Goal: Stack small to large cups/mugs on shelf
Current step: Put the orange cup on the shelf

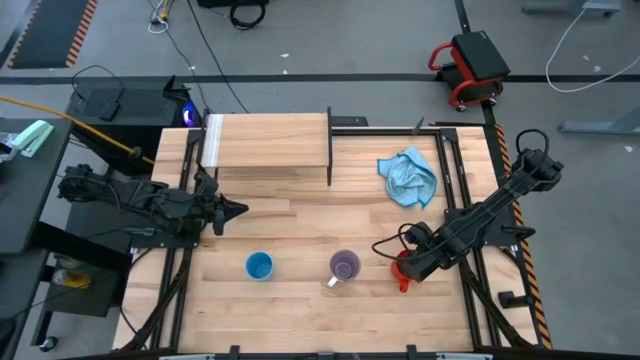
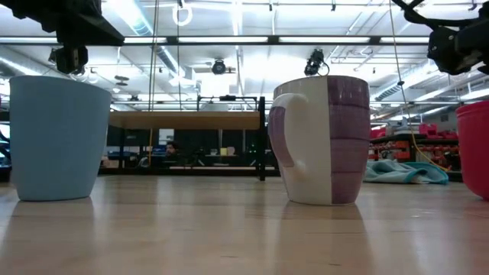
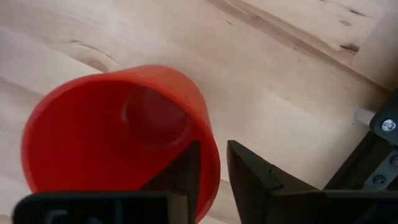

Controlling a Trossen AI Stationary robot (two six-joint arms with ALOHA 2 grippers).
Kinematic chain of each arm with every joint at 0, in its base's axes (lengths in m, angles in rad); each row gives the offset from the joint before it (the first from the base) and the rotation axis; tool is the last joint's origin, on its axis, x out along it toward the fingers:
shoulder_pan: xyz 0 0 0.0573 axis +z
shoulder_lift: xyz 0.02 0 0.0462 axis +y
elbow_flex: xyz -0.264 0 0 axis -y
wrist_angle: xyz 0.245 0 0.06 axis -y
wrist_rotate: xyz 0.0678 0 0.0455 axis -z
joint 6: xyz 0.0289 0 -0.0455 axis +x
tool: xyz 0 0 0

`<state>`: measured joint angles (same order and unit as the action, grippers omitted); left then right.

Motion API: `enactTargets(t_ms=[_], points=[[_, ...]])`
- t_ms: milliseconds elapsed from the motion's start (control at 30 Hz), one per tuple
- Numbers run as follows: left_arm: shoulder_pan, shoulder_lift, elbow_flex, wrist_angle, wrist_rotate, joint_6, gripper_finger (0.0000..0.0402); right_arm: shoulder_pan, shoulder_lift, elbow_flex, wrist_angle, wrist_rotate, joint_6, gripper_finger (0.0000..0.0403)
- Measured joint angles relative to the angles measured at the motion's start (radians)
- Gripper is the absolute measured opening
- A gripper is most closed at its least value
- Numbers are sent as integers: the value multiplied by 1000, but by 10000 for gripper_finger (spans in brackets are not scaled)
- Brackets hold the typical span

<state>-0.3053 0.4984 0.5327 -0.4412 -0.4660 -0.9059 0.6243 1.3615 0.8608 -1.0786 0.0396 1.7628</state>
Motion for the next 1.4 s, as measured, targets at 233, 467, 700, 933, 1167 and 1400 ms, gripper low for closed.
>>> enactTargets(t_ms=[233, 467, 700, 933, 1167, 1400], points=[[0, 0, 0, 0, 0, -1, 19, -1, -4, 0, 1, -4, 25, 11], [0, 0, 0, 1, -6, -1, 19, -50, -9, 22, -1, -5, -30, 10], [0, 0, 0, 1, -8, 0, 14, -175, -9, 169, -135, -3, -244, 6], [0, 0, 0, 2, -8, 1, 19, -384, -10, 391, -332, 33, -533, 5], [0, 0, 0, 2, -8, 2, 16, -645, 18, 611, -425, 69, -828, 5], [0, 0, 0, 1, -10, 2, 12, -897, 137, 868, -443, 70, -1092, 5]])
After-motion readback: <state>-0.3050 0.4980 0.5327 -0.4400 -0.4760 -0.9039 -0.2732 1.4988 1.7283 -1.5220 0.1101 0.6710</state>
